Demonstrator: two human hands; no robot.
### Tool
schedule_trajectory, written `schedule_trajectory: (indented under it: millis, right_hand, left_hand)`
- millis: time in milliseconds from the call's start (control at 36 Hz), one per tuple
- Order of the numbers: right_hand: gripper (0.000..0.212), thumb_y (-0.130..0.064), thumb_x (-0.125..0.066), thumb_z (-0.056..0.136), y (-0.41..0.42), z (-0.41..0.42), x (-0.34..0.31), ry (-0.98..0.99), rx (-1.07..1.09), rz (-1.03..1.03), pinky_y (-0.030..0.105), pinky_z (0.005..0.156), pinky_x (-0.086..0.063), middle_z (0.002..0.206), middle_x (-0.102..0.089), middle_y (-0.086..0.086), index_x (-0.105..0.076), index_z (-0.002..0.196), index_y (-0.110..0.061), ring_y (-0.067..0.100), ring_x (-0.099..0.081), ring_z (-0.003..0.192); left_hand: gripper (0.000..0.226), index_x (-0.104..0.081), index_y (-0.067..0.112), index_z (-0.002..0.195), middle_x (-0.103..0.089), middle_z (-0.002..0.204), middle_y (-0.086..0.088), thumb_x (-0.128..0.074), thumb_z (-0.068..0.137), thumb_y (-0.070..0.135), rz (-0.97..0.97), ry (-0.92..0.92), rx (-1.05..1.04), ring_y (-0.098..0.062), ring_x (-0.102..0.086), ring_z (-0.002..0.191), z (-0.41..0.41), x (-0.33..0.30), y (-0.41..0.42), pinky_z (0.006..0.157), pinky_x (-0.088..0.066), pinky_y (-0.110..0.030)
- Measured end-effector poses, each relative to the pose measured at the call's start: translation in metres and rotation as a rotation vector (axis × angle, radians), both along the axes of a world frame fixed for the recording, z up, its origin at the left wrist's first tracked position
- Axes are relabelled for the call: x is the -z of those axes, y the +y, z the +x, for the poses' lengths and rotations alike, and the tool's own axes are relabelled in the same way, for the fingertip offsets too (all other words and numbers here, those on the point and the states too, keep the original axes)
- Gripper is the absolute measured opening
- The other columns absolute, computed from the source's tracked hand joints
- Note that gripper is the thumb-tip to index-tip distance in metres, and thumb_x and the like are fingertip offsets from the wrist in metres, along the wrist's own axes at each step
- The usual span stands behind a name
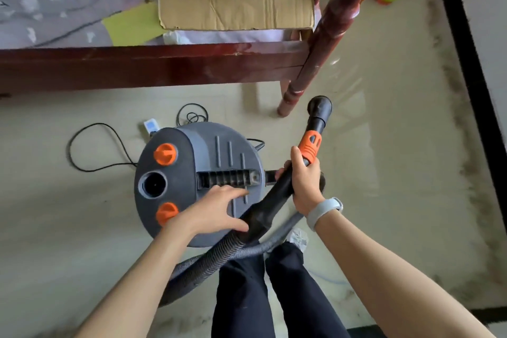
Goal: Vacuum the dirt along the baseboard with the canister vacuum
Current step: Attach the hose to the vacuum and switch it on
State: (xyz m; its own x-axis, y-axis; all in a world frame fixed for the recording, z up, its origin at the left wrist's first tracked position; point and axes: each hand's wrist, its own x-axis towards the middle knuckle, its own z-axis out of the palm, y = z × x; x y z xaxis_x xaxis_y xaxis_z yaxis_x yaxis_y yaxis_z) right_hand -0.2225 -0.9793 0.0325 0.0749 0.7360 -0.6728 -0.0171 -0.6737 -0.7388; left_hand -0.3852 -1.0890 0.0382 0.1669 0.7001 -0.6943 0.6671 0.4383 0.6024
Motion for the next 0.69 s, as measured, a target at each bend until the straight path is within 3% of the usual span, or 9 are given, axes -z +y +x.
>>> schedule_trajectory:
  millis: [83, 167, 278, 444, 556, 694]
  right_hand:
    - [0.023, -0.026, -0.057, 0.095, -0.027, -0.011, -0.002, -0.049, -0.210, 0.035, 0.032, 0.051, -0.050, 0.066, -0.054, 0.017, -0.042, 0.097, -0.009, 0.025, -0.056, 0.048]
    - [0.019, -0.020, -0.056, 0.097, -0.052, -0.028, -0.007, 0.009, -0.348, 0.033, 0.030, 0.047, -0.049, 0.067, -0.051, 0.019, -0.041, 0.096, -0.008, 0.023, -0.052, 0.043]
    - [0.020, -0.017, -0.055, 0.097, -0.071, -0.054, -0.006, 0.028, -0.505, 0.058, 0.028, 0.042, -0.045, 0.066, -0.047, 0.018, -0.037, 0.090, -0.011, 0.021, -0.049, 0.038]
    - [0.021, -0.021, -0.056, 0.096, -0.070, -0.080, -0.004, 0.019, -0.508, 0.065, 0.032, 0.046, -0.048, 0.061, -0.050, 0.013, -0.038, 0.089, -0.013, 0.024, -0.051, 0.042]
    - [0.020, -0.019, -0.055, 0.097, -0.061, -0.086, 0.002, 0.029, -0.467, 0.083, 0.035, 0.050, -0.049, 0.055, -0.050, 0.007, -0.036, 0.094, -0.011, 0.021, -0.052, 0.039]
    - [0.019, -0.018, -0.053, 0.098, -0.055, -0.094, 0.002, 0.056, -0.481, 0.112, 0.029, 0.044, -0.048, 0.063, -0.048, 0.015, -0.036, 0.100, -0.010, 0.020, -0.050, 0.038]
  left_hand:
    - [0.045, -0.057, 0.020, 0.131, -0.058, 0.120, 0.009, -0.069, 0.088, 0.022, 0.158, -0.011, -0.396, -0.008, -0.055, 0.106, -0.014, -0.007, -0.013, 0.098, -0.043, -0.028]
    - [0.025, -0.064, 0.012, 0.117, -0.064, 0.109, 0.000, -0.062, 0.092, 0.010, 0.310, 0.149, -0.704, -0.011, -0.059, 0.088, -0.033, 0.003, -0.027, 0.088, -0.048, -0.032]
    - [0.025, -0.063, 0.004, 0.116, -0.062, 0.112, -0.012, -0.058, 0.092, 0.006, 0.396, 0.376, -0.888, -0.026, -0.060, 0.093, -0.068, 0.020, -0.037, 0.086, -0.042, -0.030]
    - [0.040, -0.057, 0.002, 0.131, -0.055, 0.128, -0.017, -0.060, 0.091, 0.005, 0.432, 0.462, -0.756, -0.033, -0.051, 0.119, -0.109, 0.036, -0.031, 0.103, -0.038, -0.039]
    - [0.039, -0.059, 0.009, 0.131, -0.057, 0.131, -0.008, -0.059, 0.092, 0.007, 0.455, 0.519, -0.582, -0.030, -0.049, 0.122, -0.120, 0.042, -0.015, 0.099, -0.037, -0.036]
    - [0.026, -0.065, 0.012, 0.117, -0.062, 0.121, -0.005, -0.058, 0.093, 0.007, 0.418, 0.640, -0.414, -0.029, -0.051, 0.115, -0.126, 0.050, -0.001, 0.087, -0.040, -0.039]
